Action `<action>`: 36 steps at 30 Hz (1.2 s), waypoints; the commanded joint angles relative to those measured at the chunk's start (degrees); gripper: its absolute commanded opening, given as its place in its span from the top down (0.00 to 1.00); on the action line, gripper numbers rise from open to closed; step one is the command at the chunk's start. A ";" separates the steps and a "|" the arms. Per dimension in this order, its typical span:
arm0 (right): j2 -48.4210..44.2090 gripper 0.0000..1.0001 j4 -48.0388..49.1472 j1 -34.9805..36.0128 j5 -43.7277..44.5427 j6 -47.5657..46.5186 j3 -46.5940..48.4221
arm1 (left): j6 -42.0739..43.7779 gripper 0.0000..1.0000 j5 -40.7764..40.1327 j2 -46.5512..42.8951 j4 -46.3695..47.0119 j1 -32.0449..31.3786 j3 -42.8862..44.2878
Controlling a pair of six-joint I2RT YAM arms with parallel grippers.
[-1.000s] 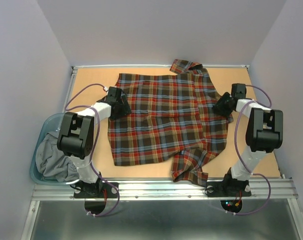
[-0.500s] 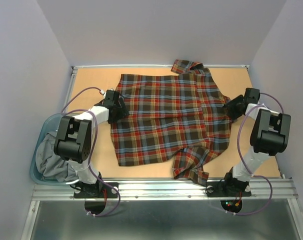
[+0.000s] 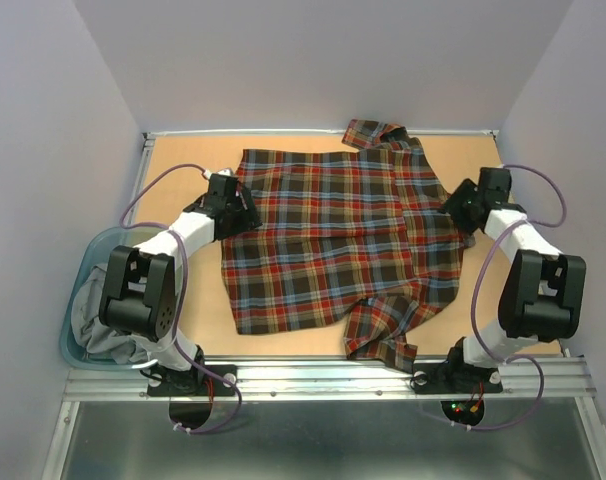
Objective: Fold and stack the long sleeve shirts
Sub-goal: Flatten the shirt out
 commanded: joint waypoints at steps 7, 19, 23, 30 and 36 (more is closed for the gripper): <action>-2.39 0.37 -4.97 14.40 -1.39 -1.92 -5.78 | 1.65 0.20 3.11 0.30 1.06 -2.44 1.43; -3.35 0.36 -7.69 10.02 8.11 2.12 -15.10 | 0.86 0.20 -0.57 2.76 -2.72 -2.44 -2.79; -6.24 0.34 -7.96 3.42 7.76 1.86 -17.21 | 1.47 0.20 -1.81 3.46 -3.33 -2.44 -3.23; -9.31 0.34 -8.83 0.95 6.28 -0.42 -16.25 | 2.79 0.20 -0.07 2.77 -4.91 -2.44 -1.39; -15.39 0.34 -8.92 3.32 2.85 -5.70 -11.16 | 3.93 0.20 0.12 -1.54 2.37 -2.44 4.67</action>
